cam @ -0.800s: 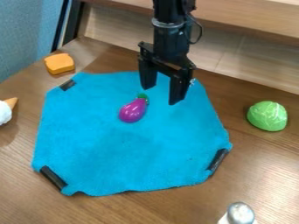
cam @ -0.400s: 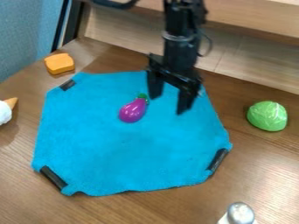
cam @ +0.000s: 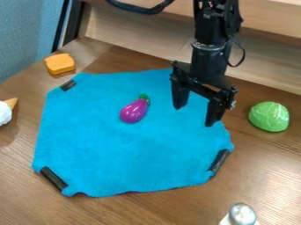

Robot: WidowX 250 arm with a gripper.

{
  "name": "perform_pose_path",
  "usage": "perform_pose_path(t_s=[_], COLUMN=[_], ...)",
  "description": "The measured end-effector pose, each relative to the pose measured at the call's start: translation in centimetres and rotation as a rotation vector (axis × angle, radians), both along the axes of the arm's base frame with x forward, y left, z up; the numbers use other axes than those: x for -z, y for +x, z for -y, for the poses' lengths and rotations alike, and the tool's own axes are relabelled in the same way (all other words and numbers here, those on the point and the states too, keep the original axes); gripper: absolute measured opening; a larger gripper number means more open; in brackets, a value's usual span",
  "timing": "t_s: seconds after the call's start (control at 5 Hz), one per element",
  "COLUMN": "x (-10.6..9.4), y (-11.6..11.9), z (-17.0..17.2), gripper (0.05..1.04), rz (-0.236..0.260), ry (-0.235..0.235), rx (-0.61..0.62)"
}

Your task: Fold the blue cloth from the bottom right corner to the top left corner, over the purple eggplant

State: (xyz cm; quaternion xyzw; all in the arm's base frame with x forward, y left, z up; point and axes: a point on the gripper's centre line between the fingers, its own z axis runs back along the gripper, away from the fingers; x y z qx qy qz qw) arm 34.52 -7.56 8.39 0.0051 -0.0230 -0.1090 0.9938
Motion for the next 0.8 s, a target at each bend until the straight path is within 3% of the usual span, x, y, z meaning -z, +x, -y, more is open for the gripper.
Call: perform_pose_path(t_s=[0.4, 0.8], x=[0.6, 3.6], y=[-0.6, -1.4], z=[2.1, 4.5], gripper=[0.999, 0.999], rz=[0.019, -0.009], ry=[-0.007, 0.001], rx=[-0.036, -0.045])
